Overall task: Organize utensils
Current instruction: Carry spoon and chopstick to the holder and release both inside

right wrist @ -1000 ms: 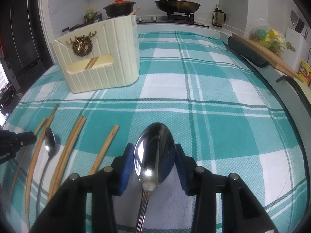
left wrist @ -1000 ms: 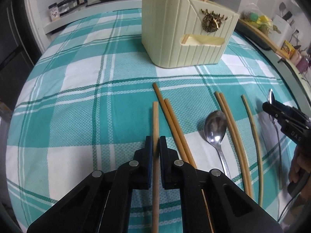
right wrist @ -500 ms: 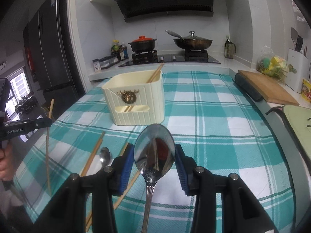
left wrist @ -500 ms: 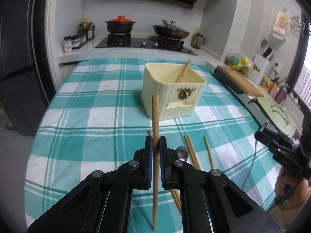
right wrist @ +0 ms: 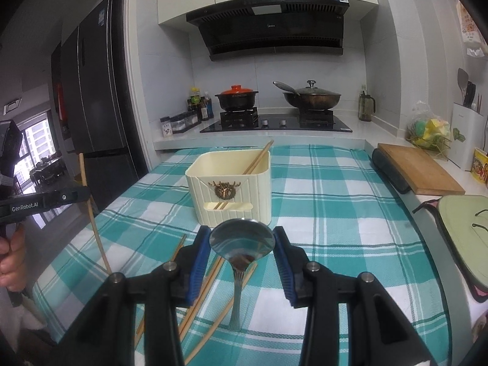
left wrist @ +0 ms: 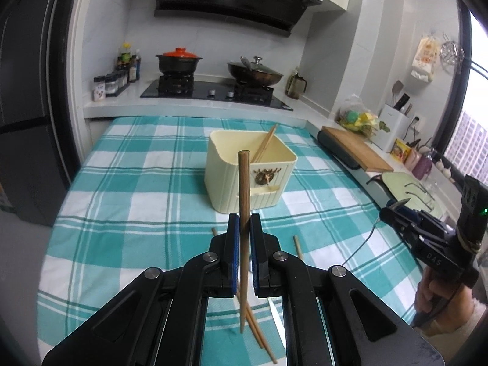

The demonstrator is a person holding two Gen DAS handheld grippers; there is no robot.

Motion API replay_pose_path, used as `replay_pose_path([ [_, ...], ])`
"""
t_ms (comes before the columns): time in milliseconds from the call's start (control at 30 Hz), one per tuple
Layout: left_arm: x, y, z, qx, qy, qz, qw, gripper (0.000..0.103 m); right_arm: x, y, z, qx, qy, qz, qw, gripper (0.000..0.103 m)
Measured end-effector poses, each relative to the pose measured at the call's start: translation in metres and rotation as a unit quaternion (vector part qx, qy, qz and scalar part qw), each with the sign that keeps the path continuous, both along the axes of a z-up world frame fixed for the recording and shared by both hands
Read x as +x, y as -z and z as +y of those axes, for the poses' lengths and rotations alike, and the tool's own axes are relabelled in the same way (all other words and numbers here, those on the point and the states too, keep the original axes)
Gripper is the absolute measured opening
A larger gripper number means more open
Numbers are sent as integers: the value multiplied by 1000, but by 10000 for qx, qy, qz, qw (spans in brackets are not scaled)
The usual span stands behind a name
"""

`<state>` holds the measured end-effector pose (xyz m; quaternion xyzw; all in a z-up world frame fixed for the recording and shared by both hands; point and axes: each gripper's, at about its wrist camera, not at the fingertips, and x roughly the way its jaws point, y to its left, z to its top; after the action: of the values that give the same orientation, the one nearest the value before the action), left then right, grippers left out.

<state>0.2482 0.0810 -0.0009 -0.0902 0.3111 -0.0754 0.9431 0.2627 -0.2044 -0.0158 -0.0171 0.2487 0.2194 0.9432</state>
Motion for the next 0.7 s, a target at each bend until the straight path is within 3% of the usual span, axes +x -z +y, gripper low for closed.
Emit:
replay_pose_path([
  [333,36,-55,8,-275,158,-264,9991,5,39,-47,9,-9,-172,-185,9997,42],
  [567,83,-123,11,-164,25,-944,9954,5,91,-110,24,120,-240,-568,9980,42],
  [700,123,-138,12,-119,-182,-1165,9929,5,122,-135,41,139,-271,-837,9960,42],
])
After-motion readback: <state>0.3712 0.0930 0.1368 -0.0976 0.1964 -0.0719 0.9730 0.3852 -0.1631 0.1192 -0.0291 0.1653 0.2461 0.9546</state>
